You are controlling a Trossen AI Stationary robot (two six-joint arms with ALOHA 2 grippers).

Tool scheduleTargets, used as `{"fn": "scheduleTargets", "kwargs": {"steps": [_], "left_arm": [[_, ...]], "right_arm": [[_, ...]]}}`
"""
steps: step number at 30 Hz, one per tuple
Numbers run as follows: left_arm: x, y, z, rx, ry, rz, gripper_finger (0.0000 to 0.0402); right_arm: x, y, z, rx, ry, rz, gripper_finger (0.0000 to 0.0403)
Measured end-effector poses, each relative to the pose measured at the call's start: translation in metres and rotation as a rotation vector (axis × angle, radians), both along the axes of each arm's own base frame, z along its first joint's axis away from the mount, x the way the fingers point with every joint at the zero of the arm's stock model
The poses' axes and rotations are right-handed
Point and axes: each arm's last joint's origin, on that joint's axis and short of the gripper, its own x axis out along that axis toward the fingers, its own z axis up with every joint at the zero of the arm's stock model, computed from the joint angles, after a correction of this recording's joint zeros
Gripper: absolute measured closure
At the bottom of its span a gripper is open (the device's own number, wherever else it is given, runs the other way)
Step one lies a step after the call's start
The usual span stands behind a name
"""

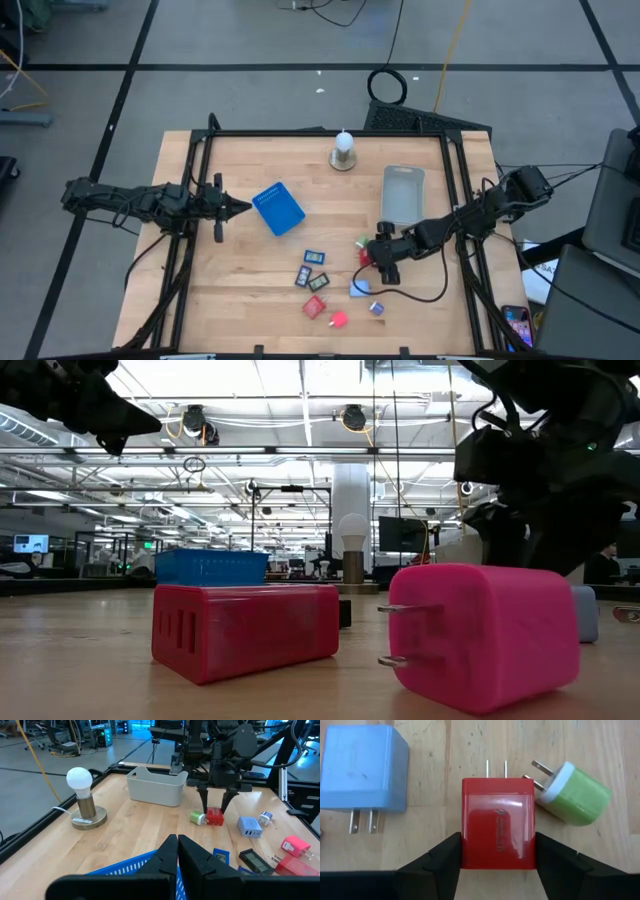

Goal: Pick & Place Office items
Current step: Put the top red charger adapter into the gray bin

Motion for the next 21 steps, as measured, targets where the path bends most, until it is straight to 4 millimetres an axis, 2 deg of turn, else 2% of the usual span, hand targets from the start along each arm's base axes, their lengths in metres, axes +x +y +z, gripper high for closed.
{"fn": "scheduleTargets", "kwargs": {"steps": [4,9,13,16,19,21], "left_arm": [[0.0,0.0,0.0,0.0,0.0,0.0,0.0385],[0.0,0.0,0.0,0.001,0.001,0.0,0.0385],[0.0,0.0,-0.001,0.006,0.008,-0.005,0.0385],[0.0,0.0,-0.002,0.011,0.019,-0.006,0.0385],[0.0,0.0,-0.002,0.011,0.019,-0.006,0.0385],[0.0,0.0,-0.002,0.012,0.021,-0.007,0.0385]], "right_arm": [[0.004,-0.001,0.004,0.016,-0.047,-0.007,0.0201],[0.002,-0.002,0.022,0.023,-0.13,0.024,0.0201],[-0.002,-0.003,0.046,0.03,-0.257,0.072,0.0201],[-0.009,-0.004,0.066,0.043,-0.436,0.157,0.0201],[-0.021,-0.02,0.081,0.09,-0.61,0.156,0.0201],[-0.033,-0.033,0.082,0.096,-0.664,0.131,0.0201]]}}
